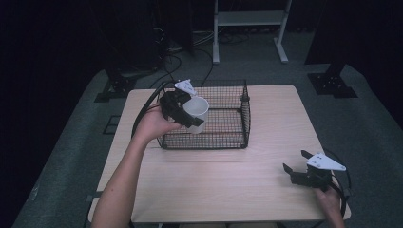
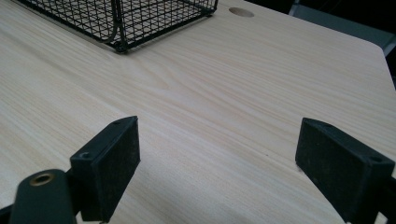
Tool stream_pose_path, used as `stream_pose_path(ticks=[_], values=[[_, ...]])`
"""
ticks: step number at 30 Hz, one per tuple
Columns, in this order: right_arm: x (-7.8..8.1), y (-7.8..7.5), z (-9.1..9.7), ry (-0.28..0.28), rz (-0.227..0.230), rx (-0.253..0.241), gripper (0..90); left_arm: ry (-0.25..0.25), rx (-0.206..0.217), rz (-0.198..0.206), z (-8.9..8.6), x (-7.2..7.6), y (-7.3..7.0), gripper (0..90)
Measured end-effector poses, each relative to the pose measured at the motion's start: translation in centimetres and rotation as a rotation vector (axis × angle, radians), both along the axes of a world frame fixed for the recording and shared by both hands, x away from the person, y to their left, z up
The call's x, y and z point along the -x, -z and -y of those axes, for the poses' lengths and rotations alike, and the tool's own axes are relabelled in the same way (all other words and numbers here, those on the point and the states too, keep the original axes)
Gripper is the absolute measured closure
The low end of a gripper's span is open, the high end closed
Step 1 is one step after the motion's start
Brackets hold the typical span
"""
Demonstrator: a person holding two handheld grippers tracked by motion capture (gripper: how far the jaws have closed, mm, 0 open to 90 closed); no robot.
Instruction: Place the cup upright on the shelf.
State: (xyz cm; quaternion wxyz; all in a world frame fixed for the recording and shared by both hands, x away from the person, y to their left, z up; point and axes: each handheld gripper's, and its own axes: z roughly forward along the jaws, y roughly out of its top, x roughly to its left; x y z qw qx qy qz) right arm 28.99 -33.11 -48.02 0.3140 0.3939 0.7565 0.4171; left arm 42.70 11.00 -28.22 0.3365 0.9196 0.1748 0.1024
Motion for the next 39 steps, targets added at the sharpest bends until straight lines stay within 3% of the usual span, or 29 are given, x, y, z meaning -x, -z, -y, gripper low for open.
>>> stream_pose_path(ticks=[14,18,34,36,39], values=[[0.0,0.0,0.1,-0.004,-0.001,-0.006,13.1,-0.042,0.013,0.000,0.3,-2.9,0.8,21.0],[0.0,0.0,0.1,-0.003,-0.002,-0.008,13.1,-0.048,0.021,0.009,0.4,-3.4,1.1,21.1],[0.0,0.0,0.1,-0.002,-0.003,-0.011,13.1,-0.046,0.027,-0.025,1.9,-5.5,3.1,21.1],[0.0,0.0,0.1,-0.003,-0.003,-0.011,13.1,-0.056,0.009,-0.007,2.2,-5.6,3.4,21.1],[0.0,0.0,0.1,-0.002,-0.004,-0.013,13.1,-0.060,0.014,-0.012,2.4,-5.9,3.7,21.1]])
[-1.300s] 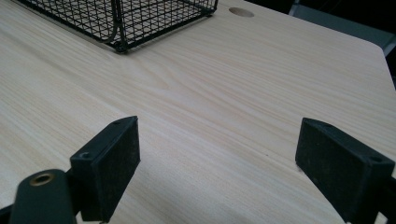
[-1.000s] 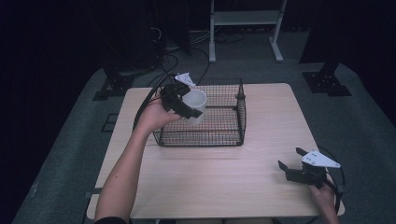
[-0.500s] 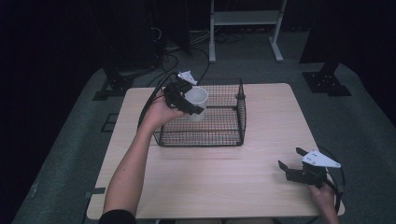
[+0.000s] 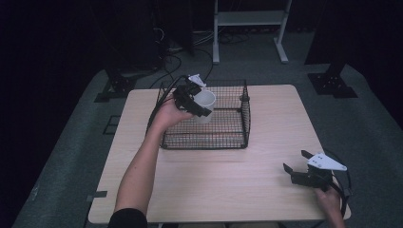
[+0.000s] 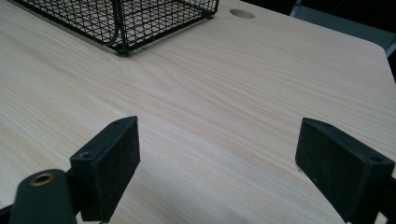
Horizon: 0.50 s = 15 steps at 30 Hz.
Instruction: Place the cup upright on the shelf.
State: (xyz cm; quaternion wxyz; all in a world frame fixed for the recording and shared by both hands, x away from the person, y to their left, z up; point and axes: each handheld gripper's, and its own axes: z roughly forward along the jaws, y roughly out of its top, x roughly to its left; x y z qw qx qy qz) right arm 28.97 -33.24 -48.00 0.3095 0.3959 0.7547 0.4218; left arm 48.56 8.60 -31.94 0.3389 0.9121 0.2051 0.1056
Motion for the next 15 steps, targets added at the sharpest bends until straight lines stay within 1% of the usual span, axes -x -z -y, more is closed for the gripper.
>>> stream_pose_path(ticks=[5,11,12,15], values=[[0.0,0.0,0.0,0.000,0.000,0.000,13.1,0.000,-0.016,-0.014,0.5,-0.6,0.7,21.1],[0.0,0.0,0.0,-0.003,0.002,0.000,13.1,-0.006,-0.014,-0.043,1.0,-1.3,1.8,21.1],[0.0,0.0,0.0,-0.001,0.002,0.000,13.1,-0.007,-0.025,-0.040,1.2,-1.4,2.0,21.1],[0.0,0.0,0.0,-0.003,0.002,-0.001,13.1,-0.009,-0.037,-0.047,1.5,-1.7,2.7,21.1]])
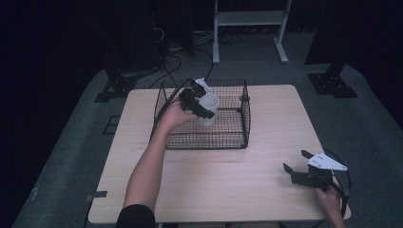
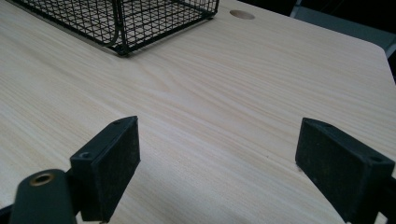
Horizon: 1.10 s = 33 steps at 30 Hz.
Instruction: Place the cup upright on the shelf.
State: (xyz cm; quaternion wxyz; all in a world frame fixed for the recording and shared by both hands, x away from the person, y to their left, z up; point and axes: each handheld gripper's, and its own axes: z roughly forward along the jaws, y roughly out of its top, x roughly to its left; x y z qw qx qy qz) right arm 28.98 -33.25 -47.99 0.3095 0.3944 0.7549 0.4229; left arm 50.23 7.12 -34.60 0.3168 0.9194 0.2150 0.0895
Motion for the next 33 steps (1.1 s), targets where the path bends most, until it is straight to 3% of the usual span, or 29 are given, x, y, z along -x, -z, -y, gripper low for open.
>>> stream_pose_path(ticks=[8,21,29,33], values=[[0.0,0.0,0.0,0.000,0.004,-0.005,13.1,-0.002,0.004,-0.049,0.6,-0.9,1.6,21.1],[0.0,0.0,0.1,-0.002,0.004,-0.009,13.1,0.005,0.000,-0.064,1.3,-1.9,3.8,21.1],[0.0,0.0,0.1,-0.005,0.006,-0.010,13.1,0.014,-0.021,-0.099,1.6,-2.4,4.7,21.1],[0.0,0.0,0.1,-0.006,0.008,-0.010,13.1,0.007,0.012,-0.113,1.5,-2.6,4.8,21.1]])
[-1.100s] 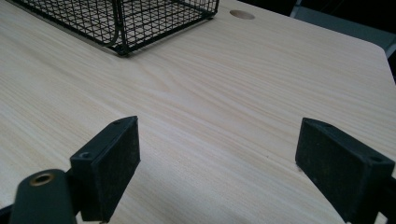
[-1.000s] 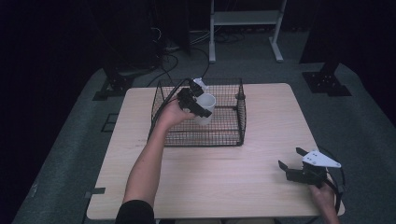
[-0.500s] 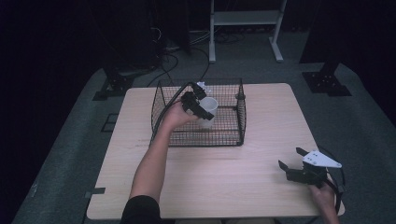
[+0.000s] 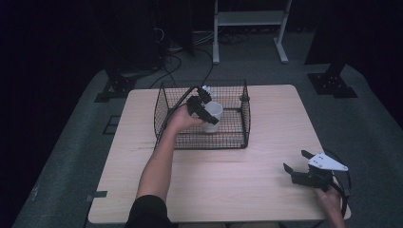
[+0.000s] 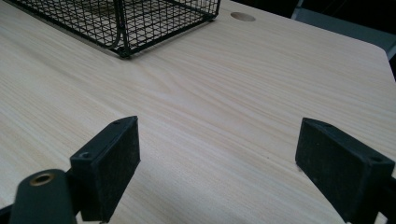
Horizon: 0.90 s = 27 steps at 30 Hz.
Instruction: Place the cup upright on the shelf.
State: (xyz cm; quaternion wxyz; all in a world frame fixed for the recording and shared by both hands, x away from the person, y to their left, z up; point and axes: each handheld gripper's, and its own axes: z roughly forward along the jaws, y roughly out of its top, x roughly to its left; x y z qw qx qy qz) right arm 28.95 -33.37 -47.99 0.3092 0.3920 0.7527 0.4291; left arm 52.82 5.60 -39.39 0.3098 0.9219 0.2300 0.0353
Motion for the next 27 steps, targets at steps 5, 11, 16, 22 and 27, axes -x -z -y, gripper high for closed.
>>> stream_pose_path(ticks=[5,11,16,22,27], values=[[0.0,0.0,0.0,0.001,-0.001,-0.001,13.1,0.002,-0.012,-0.003,0.1,-0.2,0.4,21.1],[0.0,0.0,0.0,-0.001,-0.002,0.002,13.1,0.002,-0.009,0.000,0.2,-0.2,1.1,21.1],[0.0,0.0,0.0,-0.002,-0.002,0.002,13.1,-0.017,0.034,-0.018,-0.6,-0.3,1.4,21.0],[0.0,0.0,0.0,-0.002,-0.002,0.002,13.1,-0.020,-0.005,-0.017,-1.0,-0.1,1.3,20.9],[0.0,0.0,0.0,-0.003,-0.002,0.002,13.1,-0.027,-0.026,-0.008,-1.1,0.0,1.3,20.6]])
